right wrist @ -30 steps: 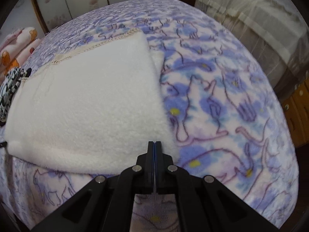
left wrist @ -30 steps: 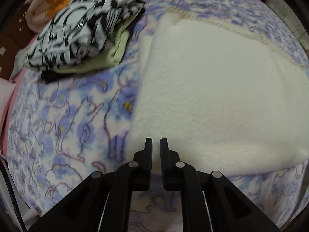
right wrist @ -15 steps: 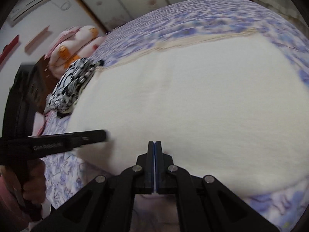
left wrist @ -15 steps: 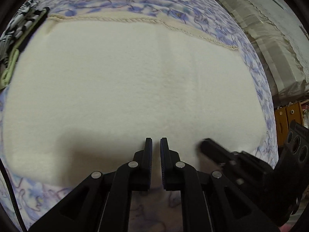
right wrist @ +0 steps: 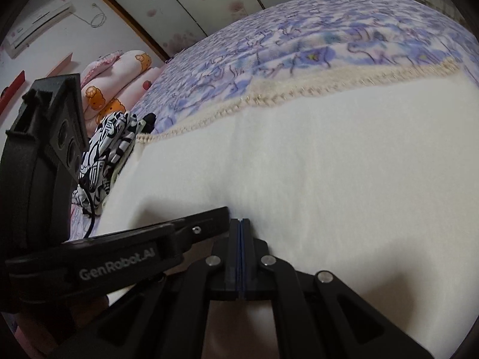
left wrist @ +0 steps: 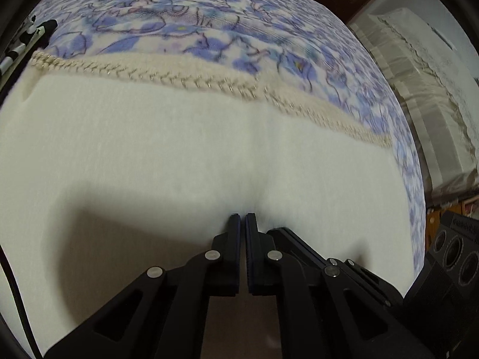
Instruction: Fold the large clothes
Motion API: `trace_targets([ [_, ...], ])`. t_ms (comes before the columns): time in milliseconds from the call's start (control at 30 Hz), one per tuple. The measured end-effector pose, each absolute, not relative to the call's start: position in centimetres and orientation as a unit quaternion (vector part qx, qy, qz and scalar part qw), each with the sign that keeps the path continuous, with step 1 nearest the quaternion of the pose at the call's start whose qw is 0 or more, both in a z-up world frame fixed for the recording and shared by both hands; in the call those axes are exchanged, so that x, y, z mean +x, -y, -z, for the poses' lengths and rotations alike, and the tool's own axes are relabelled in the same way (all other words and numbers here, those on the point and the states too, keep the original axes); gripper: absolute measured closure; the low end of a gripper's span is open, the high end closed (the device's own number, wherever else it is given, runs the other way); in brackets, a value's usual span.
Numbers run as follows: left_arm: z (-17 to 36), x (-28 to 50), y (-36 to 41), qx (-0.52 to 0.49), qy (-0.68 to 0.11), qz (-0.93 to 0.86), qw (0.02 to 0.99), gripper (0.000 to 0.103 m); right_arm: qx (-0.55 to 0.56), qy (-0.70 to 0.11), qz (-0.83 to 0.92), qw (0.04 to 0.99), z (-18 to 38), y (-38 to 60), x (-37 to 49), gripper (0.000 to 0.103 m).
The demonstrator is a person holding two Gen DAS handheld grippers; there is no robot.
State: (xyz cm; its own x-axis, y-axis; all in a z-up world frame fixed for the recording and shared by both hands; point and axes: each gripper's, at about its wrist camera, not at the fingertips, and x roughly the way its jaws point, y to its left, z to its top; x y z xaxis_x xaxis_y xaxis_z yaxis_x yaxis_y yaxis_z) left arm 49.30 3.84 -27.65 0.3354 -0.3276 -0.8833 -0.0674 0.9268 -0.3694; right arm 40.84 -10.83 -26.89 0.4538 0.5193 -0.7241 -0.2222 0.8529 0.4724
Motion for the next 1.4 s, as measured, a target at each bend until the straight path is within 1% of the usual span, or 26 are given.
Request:
trace_targets([
  [100,27.9,52.1,-4.1,-0.183,-0.562,0.071,0.803,0.102,0.142,-0.474,-0.205,0.844,27.3,10.4,43.7,0.103],
  [267,29.1,56.1,-4.6,-0.184,-0.558,0.045,0.808,0.102,0.175,-0.483,-0.192,0.836,28.2,11.2,47.8,0.103],
  [467,29.5,56.0,-6.8,-0.215,-0.529,0.066,0.818,0.102,0.191,-0.479,-0.188,0.836,28.3,13.9,50.2,0.103],
  [633,29.4,55.4,-8.8,-0.243,-0.51,0.058,0.823,0.102,0.236,-0.465,-0.151,0.84,28.1,19.2,51.0,0.103],
  [700,29.3,55.3,-9.4,-0.242,-0.508,0.055,0.825,0.102,0.235,-0.461,-0.121,0.847,27.9,21.5,50.7,0.103],
  [800,28.7,54.9,-10.5,-0.204,-0.499,0.026,0.842,0.102,0.216,-0.453,-0.075,0.862,27.1,25.2,50.3,0.103],
  [900,28.3,54.7,-12.5,-0.199,-0.497,0.008,0.845,0.102,0.199,-0.449,-0.033,0.87,26.3,28.9,49.7,0.103],
  [967,28.0,54.6,-13.8,-0.191,-0.497,-0.004,0.847,0.102,0.171,-0.46,0.018,0.871,26.2,30.9,49.3,0.103],
  [1067,27.2,54.5,-15.5,-0.15,-0.495,-0.038,0.855,0.102,0.201,-0.462,0.022,0.864,25.9,33.4,48.6,0.103],
  [1100,26.9,54.4,-16.1,-0.133,-0.49,-0.061,0.859,0.102,0.197,-0.462,0.023,0.864,25.7,33.8,48.2,0.103],
  [1233,26.6,53.8,-19.9,-0.104,-0.483,-0.142,0.858,0.102,0.116,-0.469,0.063,0.873,25.2,32.7,47.7,0.103],
  [1333,26.8,53.3,-21.9,-0.127,-0.489,-0.137,0.852,0.102,0.13,-0.481,0.098,0.861,25.7,33.8,47.5,0.103],
  [1367,26.4,53.1,-22.0,-0.116,-0.482,-0.146,0.856,0.102,0.136,-0.483,0.104,0.859,25.7,34.1,47.3,0.103],
  [1400,25.9,52.9,-21.9,-0.08,-0.475,-0.19,0.855,0.099,0.137,-0.48,0.102,0.86,25.6,34.2,47.1,0.103],
])
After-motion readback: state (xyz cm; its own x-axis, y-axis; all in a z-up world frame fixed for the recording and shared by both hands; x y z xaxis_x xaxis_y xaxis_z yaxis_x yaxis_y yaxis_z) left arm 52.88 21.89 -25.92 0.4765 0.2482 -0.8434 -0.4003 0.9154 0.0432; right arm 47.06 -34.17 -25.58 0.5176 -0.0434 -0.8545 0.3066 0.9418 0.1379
